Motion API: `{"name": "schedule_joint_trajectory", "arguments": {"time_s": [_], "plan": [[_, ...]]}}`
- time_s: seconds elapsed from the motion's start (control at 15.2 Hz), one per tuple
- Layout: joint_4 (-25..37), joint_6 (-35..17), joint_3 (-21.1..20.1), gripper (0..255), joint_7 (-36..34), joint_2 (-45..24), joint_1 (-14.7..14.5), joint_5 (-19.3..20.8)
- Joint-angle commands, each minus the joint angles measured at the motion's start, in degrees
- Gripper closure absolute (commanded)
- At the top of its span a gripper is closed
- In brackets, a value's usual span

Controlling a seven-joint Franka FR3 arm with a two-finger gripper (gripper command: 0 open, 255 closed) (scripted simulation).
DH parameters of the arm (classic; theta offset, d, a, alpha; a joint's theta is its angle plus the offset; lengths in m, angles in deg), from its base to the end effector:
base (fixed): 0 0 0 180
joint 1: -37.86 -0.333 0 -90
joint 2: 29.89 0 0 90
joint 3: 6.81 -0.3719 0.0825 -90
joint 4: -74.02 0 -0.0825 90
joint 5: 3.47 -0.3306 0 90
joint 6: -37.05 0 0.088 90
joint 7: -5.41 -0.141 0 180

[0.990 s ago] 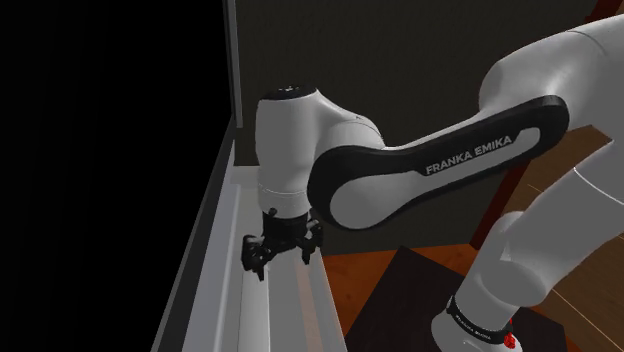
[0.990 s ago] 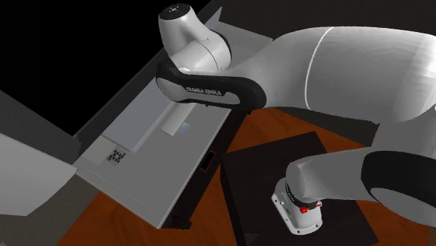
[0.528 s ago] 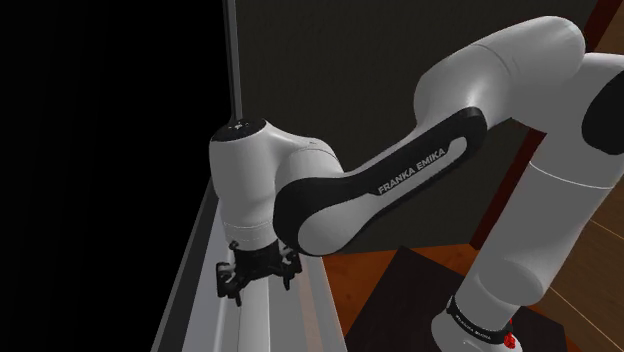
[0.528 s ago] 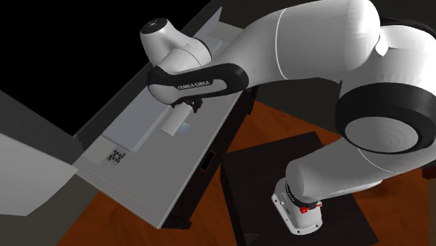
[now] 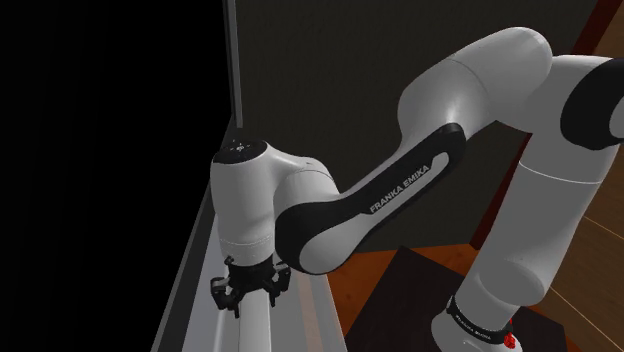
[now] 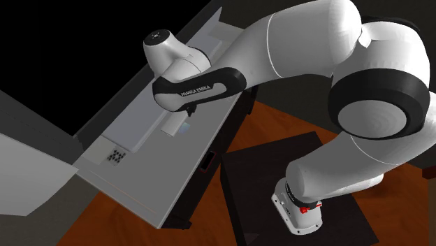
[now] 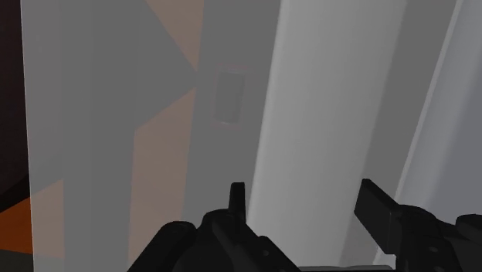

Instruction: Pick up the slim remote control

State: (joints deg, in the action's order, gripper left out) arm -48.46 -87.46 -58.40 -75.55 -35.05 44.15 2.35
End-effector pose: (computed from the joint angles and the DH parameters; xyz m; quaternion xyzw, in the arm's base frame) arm 0.3657 0.3487 0.4306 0.9603 -0.2789 0.0014 0.0111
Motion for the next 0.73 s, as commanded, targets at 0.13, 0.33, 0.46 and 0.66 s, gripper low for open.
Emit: {"name": "schedule_joint_trajectory", "arguments": {"time_s": [0.13, 0.33, 0.46, 0.66], "plan": [[-0.05, -0.26, 0.01, 255, -0.09, -0.13, -0.04, 0.12], [-0.03, -0.24, 0.02, 255, -0.06, -0.14, -0.02, 0.13], [-0.02, -0.25, 0.02, 255, -0.08, -0.16, -0.03, 0.14], [0.49, 0.96, -0.14, 255, 0.76, 1.02, 0.24, -1.05]]}}
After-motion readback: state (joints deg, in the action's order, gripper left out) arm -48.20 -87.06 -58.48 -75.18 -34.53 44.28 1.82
